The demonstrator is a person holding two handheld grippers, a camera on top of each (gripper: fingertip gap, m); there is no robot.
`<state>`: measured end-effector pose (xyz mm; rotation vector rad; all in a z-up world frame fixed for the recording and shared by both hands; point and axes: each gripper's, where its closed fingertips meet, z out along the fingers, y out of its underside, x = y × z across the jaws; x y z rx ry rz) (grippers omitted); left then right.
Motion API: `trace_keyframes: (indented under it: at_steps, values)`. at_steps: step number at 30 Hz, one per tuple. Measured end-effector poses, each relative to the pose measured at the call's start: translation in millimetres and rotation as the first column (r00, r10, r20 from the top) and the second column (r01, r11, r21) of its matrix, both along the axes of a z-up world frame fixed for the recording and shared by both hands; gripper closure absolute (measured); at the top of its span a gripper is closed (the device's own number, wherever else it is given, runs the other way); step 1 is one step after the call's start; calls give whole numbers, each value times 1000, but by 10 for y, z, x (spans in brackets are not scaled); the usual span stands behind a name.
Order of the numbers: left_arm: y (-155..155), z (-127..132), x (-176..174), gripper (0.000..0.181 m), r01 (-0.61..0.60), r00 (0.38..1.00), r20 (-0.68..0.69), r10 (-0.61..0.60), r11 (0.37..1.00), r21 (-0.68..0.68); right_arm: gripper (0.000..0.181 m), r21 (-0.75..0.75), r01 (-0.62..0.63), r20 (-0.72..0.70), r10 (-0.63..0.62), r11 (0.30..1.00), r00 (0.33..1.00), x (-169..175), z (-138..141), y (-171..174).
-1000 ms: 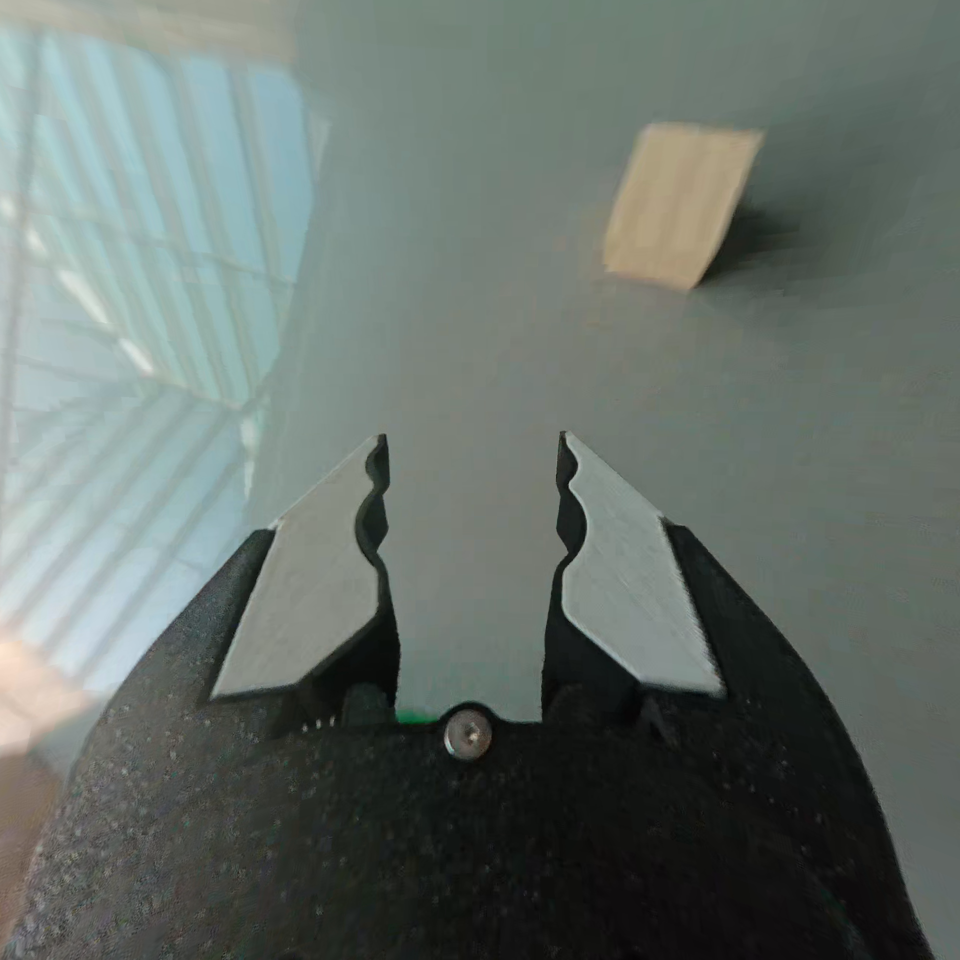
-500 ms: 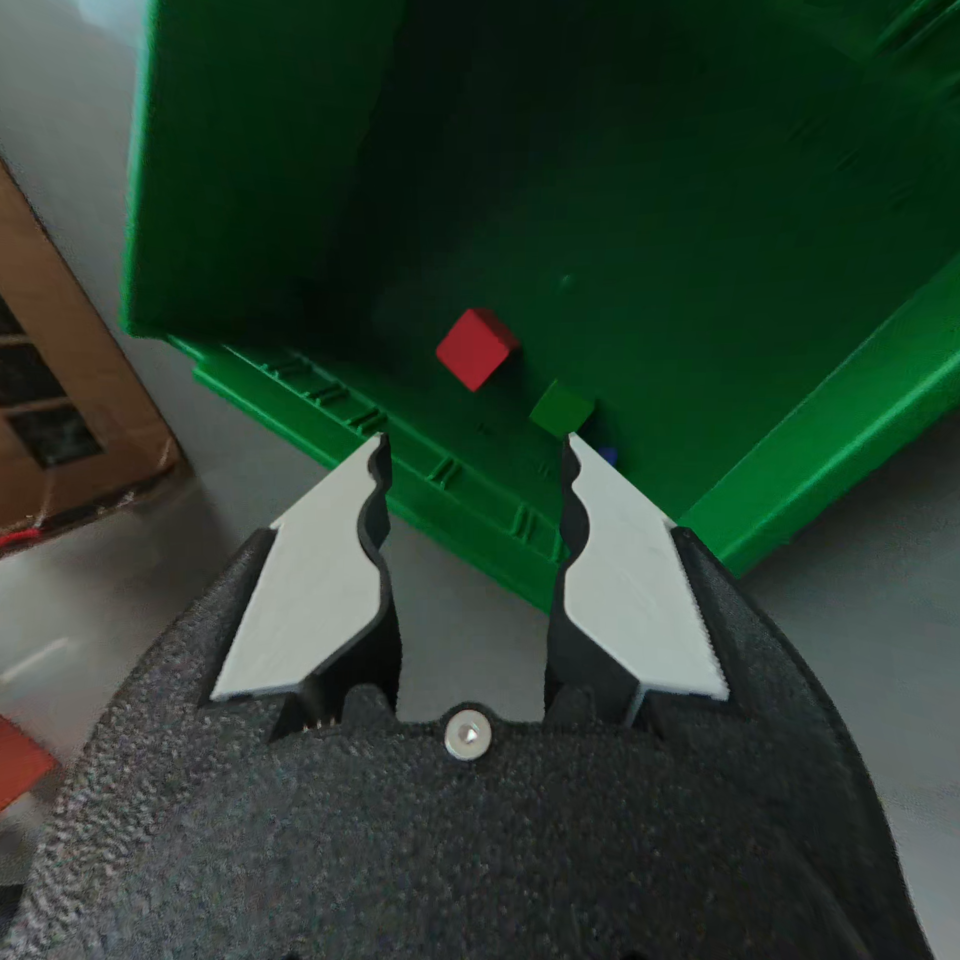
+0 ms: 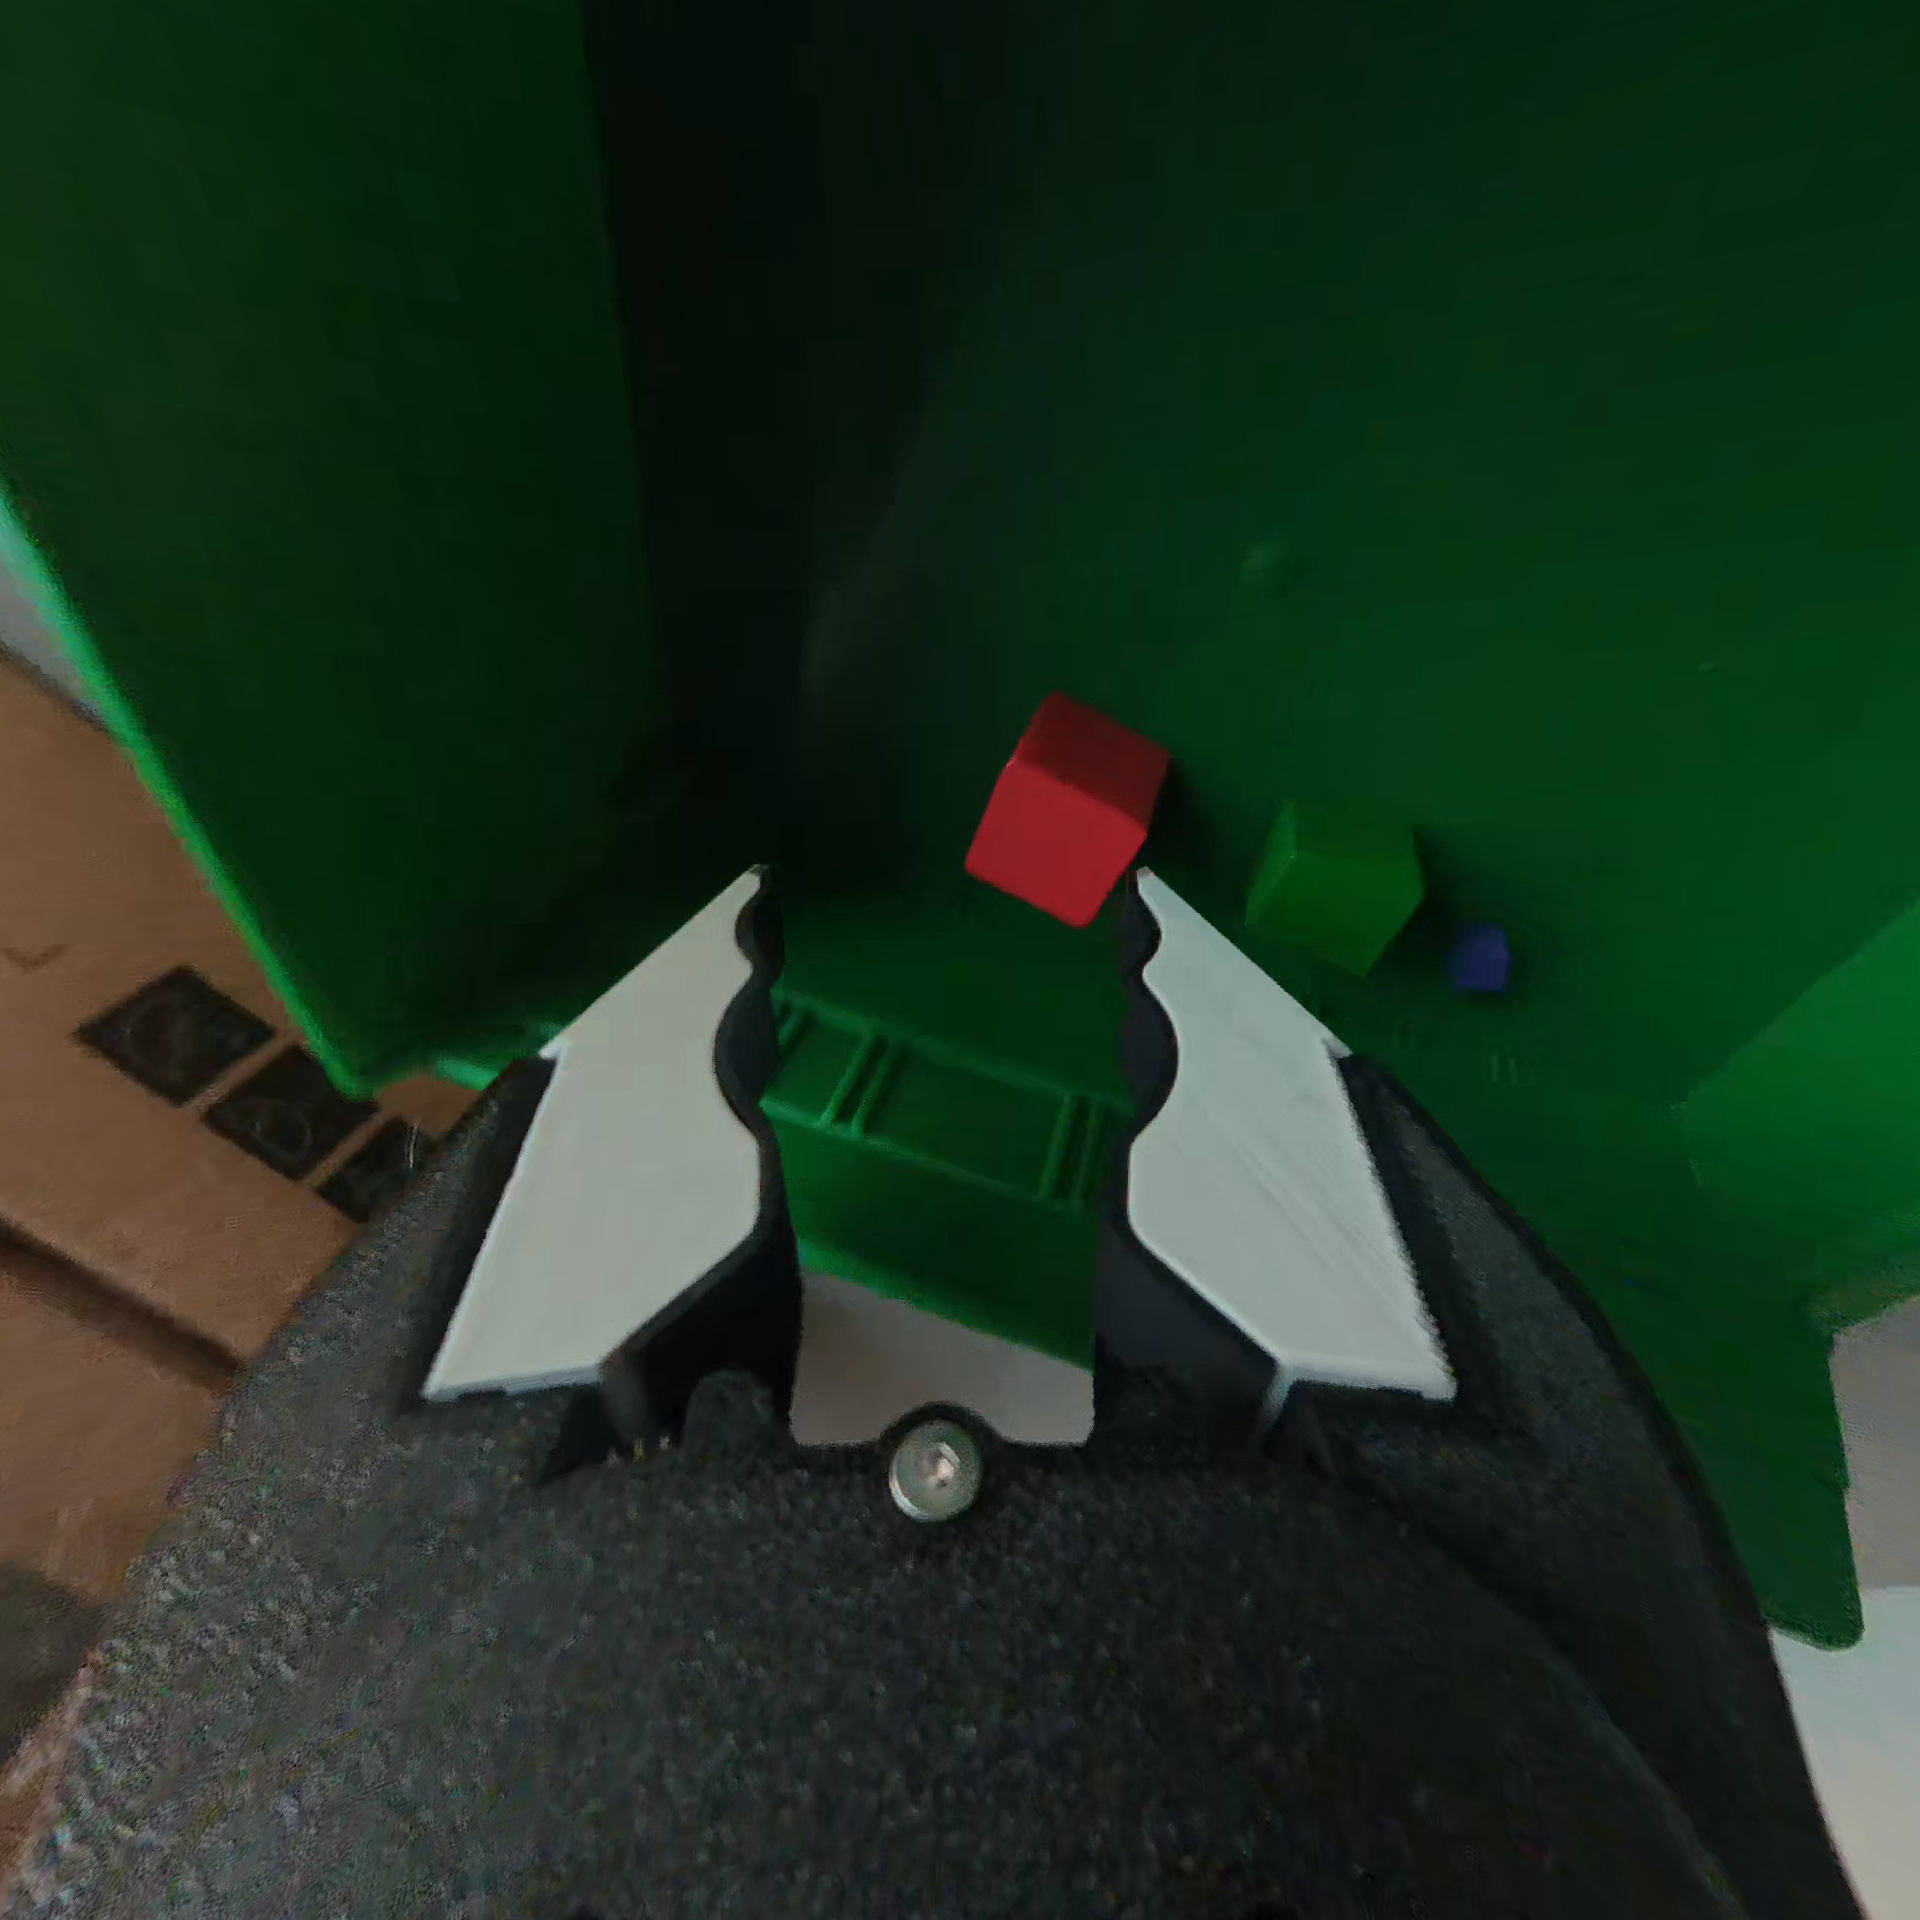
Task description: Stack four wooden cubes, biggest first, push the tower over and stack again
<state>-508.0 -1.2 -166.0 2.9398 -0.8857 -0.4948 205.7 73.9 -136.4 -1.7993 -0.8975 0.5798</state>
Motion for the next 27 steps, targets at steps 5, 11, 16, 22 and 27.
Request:
trace_keyframes:
  at_steps: [5, 11, 16, 22, 27]
  values:
    - [-80, -271, 113, 143, 22, 998, 54, -13, 986, -163, 134, -3, 2, 5, -2, 1000, 1000, -32, -18, -20]
    - [330, 301, 584, 148, 56, 990, 127, -54, 998, -16, 134, -4, 42, -12, -42, 999, 999, 78, -17, -48]
    - [918, 1238, 1963, 149, 233, 940, 208, -271, 954, 190, 135, -7, 44, -78, -44, 999, 996, 28, 33, -34]
    - [1226, 1187, 4163, 149, 453, 802, 339, -492, 871, 191, 135, 36, -14, -115, 18, 999, 993, -145, 132, -113]
    - [1506, 739, 5131, 149, 499, 796, 348, -495, 863, 86, 135, 81, -5, -118, 15, 997, 993, -33, 214, -220]
